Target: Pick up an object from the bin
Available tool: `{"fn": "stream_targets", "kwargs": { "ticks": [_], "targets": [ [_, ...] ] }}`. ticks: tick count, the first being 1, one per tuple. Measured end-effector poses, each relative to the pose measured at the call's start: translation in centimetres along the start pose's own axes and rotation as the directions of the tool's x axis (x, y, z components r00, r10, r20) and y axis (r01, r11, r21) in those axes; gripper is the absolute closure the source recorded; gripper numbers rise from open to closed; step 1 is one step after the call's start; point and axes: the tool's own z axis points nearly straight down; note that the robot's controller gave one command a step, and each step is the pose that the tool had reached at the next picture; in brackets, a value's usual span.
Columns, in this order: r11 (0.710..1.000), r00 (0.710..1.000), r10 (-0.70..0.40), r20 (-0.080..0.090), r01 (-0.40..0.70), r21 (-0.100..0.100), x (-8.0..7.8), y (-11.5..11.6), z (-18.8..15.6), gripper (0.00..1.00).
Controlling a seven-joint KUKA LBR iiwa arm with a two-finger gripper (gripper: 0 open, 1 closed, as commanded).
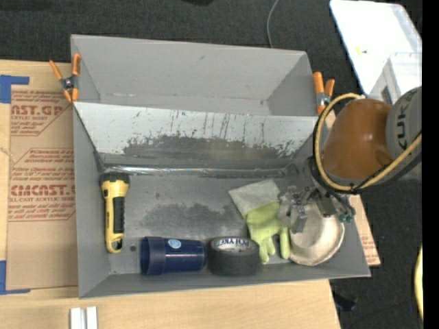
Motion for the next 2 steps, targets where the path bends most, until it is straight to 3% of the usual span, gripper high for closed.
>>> {"fn": "stream_targets", "kwargs": {
  "ticks": [1, 2],
  "targets": [
    [1.000, 1.000, 0.000, 0.000, 0.000, 0.000, 0.0, 0.0, 0.0, 1.00],
    [0.994, 0.994, -0.111, 0.003, 0.111, 0.002, 0.2, 1.6, 2.9, 1.00]
  ]
}}
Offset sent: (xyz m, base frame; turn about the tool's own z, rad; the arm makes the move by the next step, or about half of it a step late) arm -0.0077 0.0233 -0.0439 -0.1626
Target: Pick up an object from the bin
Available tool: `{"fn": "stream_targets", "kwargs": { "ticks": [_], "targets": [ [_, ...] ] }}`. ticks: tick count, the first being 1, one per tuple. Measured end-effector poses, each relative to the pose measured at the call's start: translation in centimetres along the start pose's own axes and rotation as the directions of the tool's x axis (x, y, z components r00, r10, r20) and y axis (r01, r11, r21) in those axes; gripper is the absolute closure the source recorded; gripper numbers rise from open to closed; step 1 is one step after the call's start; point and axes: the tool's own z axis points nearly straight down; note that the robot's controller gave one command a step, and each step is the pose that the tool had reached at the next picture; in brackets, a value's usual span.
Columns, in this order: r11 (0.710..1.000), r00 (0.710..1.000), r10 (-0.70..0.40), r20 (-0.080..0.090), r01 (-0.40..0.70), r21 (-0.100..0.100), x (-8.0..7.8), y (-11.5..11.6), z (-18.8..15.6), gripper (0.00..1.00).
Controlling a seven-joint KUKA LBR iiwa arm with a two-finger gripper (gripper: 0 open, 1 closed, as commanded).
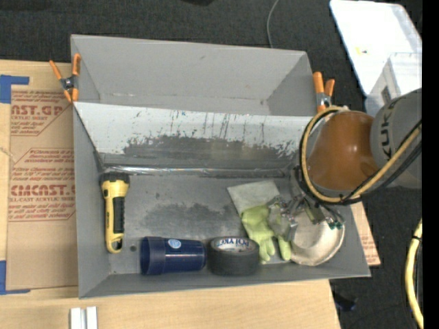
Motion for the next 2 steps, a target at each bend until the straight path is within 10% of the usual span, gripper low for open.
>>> {"fn": "stream_targets", "kwargs": {
  "ticks": [2],
  "targets": [
    [0.994, 0.994, -0.105, -0.001, 0.105, -0.001, -0.1, 1.1, -0.9, 1.00]
  ]
}}
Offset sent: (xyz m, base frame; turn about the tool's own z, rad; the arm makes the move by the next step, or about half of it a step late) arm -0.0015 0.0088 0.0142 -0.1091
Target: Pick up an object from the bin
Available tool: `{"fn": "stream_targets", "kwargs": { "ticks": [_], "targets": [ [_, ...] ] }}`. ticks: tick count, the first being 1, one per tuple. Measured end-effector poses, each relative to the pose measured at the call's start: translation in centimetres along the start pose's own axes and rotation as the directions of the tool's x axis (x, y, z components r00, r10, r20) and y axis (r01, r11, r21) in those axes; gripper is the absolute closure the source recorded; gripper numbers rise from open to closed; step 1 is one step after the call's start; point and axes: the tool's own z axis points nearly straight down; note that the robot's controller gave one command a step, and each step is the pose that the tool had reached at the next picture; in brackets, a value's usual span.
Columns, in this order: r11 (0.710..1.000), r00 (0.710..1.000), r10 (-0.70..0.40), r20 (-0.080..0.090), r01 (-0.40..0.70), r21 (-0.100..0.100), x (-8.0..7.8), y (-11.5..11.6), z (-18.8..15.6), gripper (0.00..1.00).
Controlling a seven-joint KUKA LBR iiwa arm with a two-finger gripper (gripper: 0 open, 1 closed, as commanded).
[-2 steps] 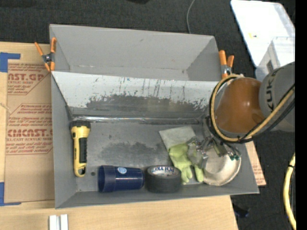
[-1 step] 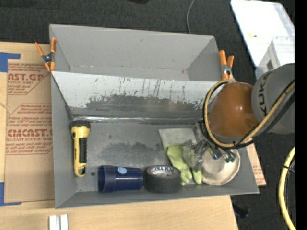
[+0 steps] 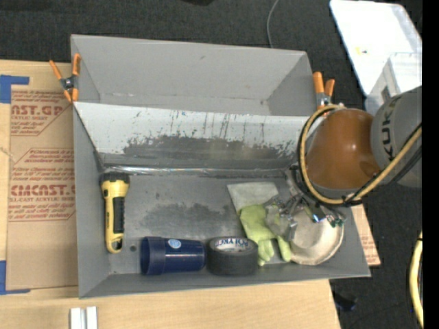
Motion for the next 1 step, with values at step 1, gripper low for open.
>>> {"fn": "stream_targets", "kwargs": {
  "ticks": [1],
  "targets": [
    [0.994, 0.994, -0.107, 0.001, 0.107, 0.001, 0.00, -0.10, 1.11, 1.00]
  ]
}}
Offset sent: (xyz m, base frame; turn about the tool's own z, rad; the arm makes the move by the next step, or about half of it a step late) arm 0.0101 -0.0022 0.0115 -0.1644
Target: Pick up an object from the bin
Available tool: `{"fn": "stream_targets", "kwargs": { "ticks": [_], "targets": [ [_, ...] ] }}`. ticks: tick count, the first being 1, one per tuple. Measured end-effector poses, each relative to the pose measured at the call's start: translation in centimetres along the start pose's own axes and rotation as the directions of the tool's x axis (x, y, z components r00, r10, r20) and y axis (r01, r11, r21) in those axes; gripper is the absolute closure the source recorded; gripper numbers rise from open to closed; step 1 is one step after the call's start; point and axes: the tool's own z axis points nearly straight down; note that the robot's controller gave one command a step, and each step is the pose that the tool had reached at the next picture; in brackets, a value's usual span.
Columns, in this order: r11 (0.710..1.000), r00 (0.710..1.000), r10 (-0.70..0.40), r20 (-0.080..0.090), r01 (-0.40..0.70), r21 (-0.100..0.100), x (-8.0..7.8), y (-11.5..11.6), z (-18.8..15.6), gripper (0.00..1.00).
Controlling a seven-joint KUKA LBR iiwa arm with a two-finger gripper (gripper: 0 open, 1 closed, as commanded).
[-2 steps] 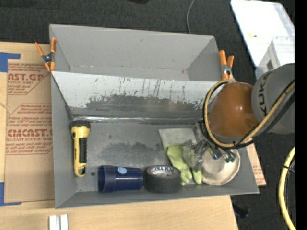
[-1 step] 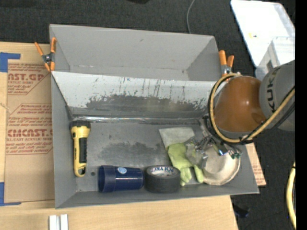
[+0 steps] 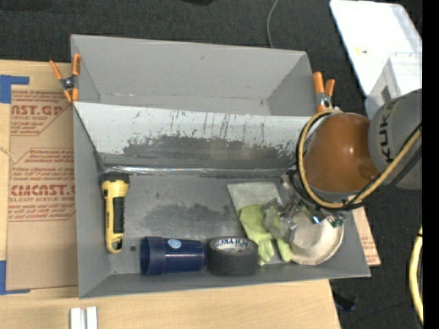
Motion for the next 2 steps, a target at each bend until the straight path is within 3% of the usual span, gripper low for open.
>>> {"fn": "stream_targets", "kwargs": {
  "ticks": [1, 2],
  "targets": [
    [0.999, 0.999, -0.039, 0.001, 0.039, 0.000, -0.5, -0.3, -1.1, 1.00],
    [0.972, 0.972, -0.235, 0.002, 0.235, 0.000, 0.0, -0.8, 0.4, 1.00]
  ]
}}
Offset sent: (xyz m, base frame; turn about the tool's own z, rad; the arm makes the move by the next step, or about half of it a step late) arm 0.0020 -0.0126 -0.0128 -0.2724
